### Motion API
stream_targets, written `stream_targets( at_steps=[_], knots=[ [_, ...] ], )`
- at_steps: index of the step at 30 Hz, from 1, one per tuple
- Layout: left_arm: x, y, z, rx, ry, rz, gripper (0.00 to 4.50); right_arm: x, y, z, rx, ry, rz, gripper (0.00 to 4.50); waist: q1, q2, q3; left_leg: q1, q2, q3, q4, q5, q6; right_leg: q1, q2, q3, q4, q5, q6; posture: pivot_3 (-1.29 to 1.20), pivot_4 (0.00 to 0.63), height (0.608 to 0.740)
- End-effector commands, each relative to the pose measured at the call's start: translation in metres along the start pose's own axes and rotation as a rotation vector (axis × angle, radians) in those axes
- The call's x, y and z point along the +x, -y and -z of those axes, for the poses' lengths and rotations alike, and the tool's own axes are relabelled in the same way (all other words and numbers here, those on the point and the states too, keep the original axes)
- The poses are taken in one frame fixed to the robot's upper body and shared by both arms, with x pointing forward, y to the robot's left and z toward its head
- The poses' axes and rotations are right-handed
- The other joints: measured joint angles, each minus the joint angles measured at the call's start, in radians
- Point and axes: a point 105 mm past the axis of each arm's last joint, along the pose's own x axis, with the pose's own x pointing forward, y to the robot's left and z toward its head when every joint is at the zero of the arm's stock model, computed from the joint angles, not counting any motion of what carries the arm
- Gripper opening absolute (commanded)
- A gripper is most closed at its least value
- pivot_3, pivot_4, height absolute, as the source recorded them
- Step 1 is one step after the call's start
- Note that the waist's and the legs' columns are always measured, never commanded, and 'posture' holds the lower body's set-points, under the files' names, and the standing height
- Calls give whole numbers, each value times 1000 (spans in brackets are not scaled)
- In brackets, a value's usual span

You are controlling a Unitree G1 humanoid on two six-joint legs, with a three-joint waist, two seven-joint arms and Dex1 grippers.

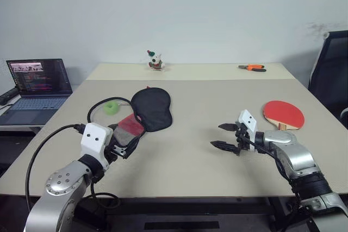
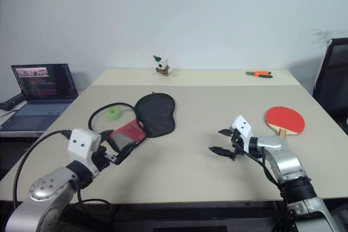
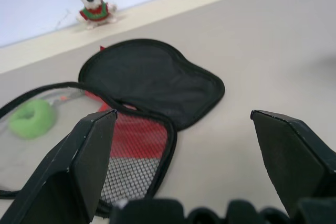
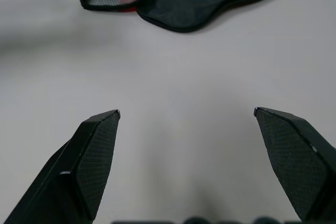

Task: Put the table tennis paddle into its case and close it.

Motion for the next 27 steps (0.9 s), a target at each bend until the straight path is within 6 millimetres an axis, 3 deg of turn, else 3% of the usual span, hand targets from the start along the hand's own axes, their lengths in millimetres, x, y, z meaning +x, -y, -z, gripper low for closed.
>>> stream_targets(
  at_steps=[1,10,15,19,23,27],
  knots=[
    [8,-3,-7,17,55,1,4450,-10,1,-12,-44,3,11,4500,2,0,0,0,0,0,0,0,0,0,0,0,0,0,0,0,150,740],
    [38,-23,-9,77,68,102,4450,-28,1,-29,-27,27,74,4500,2,0,0,0,0,0,1,0,0,1,0,-1,0,0,0,0,150,740],
    [62,-45,-8,151,33,124,4450,-25,-14,-56,-12,98,27,4500,0,0,0,0,0,0,0,0,0,0,1,-2,0,0,0,0,150,740],
    [77,-53,4,159,-9,150,4450,-14,-22,-69,-17,141,20,4500,-2,-1,0,0,-1,1,1,0,0,0,1,-3,0,0,1,0,150,740],
    [112,-18,12,166,-55,355,4450,-19,-22,-75,-54,154,21,4500,6,-1,0,-2,-1,0,1,0,0,-1,1,-6,1,0,1,0,150,740],
    [123,-10,13,214,-75,436,4450,-15,-25,-74,-63,158,27,4500,10,-2,0,-6,-2,-1,3,0,0,-4,1,-7,0,1,2,0,150,740]
  ],
)
